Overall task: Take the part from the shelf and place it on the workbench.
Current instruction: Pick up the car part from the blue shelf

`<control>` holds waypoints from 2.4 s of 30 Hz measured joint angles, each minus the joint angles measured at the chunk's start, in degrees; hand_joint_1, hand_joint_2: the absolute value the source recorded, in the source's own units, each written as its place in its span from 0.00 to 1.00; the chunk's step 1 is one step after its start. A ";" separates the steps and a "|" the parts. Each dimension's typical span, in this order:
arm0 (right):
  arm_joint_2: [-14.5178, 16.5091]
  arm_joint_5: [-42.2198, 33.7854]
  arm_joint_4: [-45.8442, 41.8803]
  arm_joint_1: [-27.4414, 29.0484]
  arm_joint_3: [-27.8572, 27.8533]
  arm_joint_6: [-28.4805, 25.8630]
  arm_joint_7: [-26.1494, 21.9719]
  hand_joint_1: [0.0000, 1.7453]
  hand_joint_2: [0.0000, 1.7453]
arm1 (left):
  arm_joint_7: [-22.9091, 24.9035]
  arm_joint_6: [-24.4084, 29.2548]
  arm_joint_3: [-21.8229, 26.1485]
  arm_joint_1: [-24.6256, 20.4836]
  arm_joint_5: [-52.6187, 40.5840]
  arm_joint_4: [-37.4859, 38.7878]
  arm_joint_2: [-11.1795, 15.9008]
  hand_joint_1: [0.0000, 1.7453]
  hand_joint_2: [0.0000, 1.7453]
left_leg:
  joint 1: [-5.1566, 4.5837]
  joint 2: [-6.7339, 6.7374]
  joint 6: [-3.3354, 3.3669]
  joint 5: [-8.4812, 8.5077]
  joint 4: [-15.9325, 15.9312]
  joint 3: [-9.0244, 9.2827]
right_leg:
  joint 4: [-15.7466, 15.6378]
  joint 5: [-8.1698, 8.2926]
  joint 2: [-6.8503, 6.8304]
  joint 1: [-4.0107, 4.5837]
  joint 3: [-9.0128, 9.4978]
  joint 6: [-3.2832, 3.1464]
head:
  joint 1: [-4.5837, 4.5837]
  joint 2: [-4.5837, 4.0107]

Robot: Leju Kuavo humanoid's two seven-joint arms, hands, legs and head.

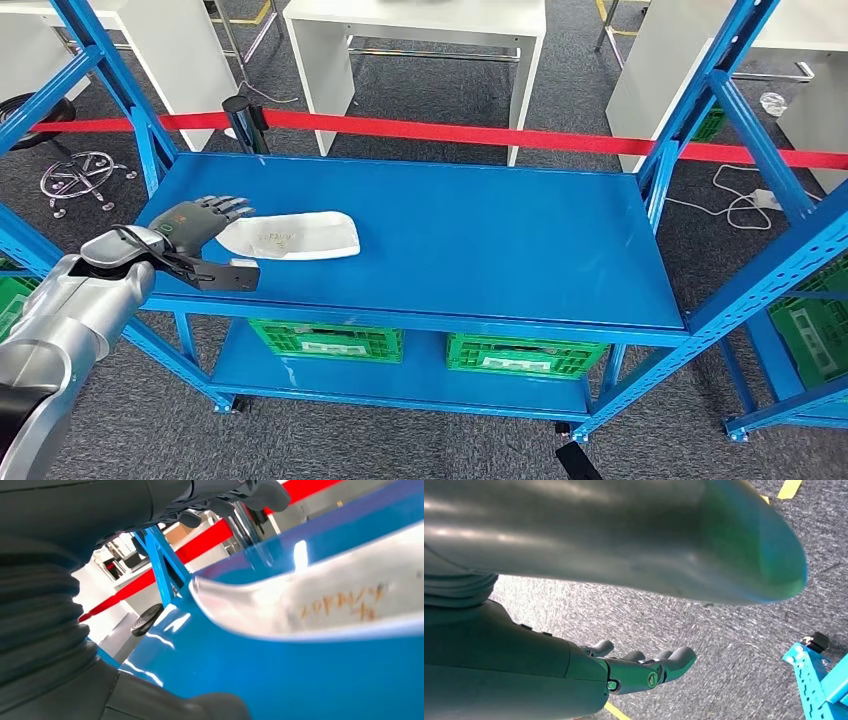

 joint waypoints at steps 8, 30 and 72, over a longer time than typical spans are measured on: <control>0.00 0.67 0.00 -0.36 -0.01 0.57 0.26 0.00 0.00 | -0.28 -0.97 -2.48 2.86 1.00 0.05 0.71 0.00 1.00 | -0.01 0.00 -0.01 -0.01 0.00 0.00 | 0.00 -0.01 0.01 -0.01 -0.01 -0.02 | 0.00 0.00; 0.06 0.72 0.01 -0.22 -1.29 -0.03 0.25 0.00 0.00 | 3.47 12.28 -3.48 5.35 9.54 -0.33 -6.67 0.00 1.00 | -0.02 -0.11 -0.03 0.00 0.01 0.02 | 0.00 -0.01 -0.12 -0.02 0.04 -0.01 | 0.01 0.00; 0.22 1.63 0.02 0.49 -5.22 -0.37 0.27 0.00 0.00 | 26.80 4.22 -3.46 4.79 8.19 2.80 -13.68 1.00 1.00 | -0.03 -0.05 -0.03 -0.01 0.01 0.04 | 0.01 0.01 -0.11 -0.02 0.03 0.02 | 0.01 0.00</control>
